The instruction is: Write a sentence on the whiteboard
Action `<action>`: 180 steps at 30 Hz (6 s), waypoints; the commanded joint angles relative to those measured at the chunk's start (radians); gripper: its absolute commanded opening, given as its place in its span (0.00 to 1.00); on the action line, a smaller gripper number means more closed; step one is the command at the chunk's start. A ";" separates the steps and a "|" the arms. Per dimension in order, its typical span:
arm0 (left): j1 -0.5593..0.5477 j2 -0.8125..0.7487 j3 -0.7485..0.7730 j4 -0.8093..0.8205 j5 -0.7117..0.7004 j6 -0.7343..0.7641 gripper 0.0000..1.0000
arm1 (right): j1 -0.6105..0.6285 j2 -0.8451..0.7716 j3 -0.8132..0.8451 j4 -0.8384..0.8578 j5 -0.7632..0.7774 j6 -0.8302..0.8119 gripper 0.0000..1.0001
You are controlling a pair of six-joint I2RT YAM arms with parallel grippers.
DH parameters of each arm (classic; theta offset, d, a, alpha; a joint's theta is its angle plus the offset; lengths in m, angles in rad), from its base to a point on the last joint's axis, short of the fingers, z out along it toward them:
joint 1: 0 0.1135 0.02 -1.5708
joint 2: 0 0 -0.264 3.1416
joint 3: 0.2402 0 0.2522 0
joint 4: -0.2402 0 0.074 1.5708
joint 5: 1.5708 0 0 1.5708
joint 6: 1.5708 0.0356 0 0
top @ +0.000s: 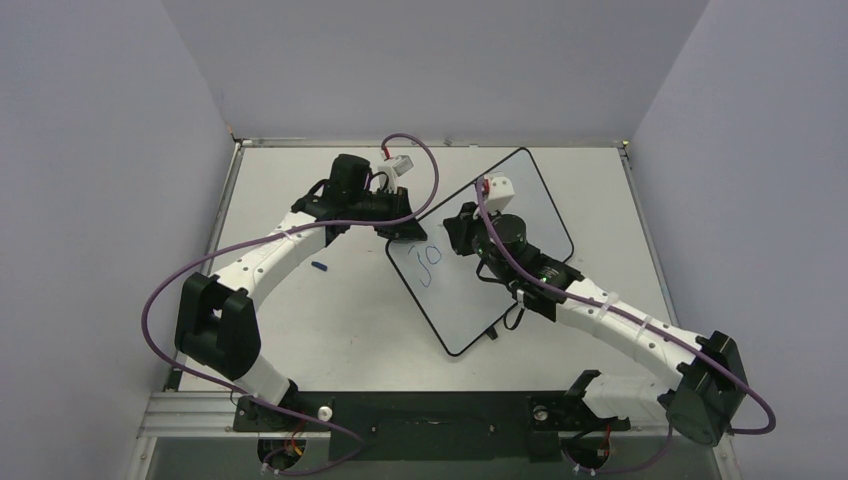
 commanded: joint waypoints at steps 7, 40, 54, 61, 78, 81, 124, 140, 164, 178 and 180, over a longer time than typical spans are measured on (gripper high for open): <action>-0.010 -0.008 0.007 -0.084 -0.130 0.116 0.00 | -0.014 0.045 0.071 0.054 -0.016 -0.002 0.00; -0.010 -0.002 0.009 -0.084 -0.136 0.119 0.00 | 0.009 -0.131 -0.179 -0.029 0.000 0.077 0.00; -0.010 -0.003 -0.001 -0.075 -0.134 0.116 0.00 | 0.012 -0.124 -0.134 -0.035 0.012 0.065 0.00; -0.010 -0.005 -0.004 -0.071 -0.132 0.115 0.00 | 0.011 -0.083 -0.065 -0.031 0.021 0.039 0.00; -0.010 -0.004 -0.009 -0.067 -0.131 0.114 0.00 | -0.003 0.005 -0.013 -0.013 0.025 0.033 0.00; -0.009 -0.003 -0.009 -0.067 -0.131 0.114 0.00 | -0.012 0.007 -0.015 -0.013 0.030 0.033 0.00; -0.010 -0.009 -0.012 -0.069 -0.134 0.111 0.00 | 0.011 -0.104 -0.134 -0.123 -0.019 0.098 0.00; -0.010 -0.030 -0.017 -0.066 -0.128 0.102 0.00 | 0.020 -0.211 -0.086 -0.114 -0.069 0.073 0.00; -0.015 -0.042 0.049 -0.268 -0.179 0.143 0.00 | -0.040 -0.230 -0.097 -0.124 0.020 0.022 0.00; -0.016 -0.059 0.022 -0.251 -0.184 0.156 0.00 | -0.099 -0.195 -0.087 -0.074 -0.011 -0.017 0.00; -0.016 -0.059 0.019 -0.247 -0.185 0.154 0.00 | -0.116 -0.193 -0.084 -0.066 -0.022 -0.017 0.00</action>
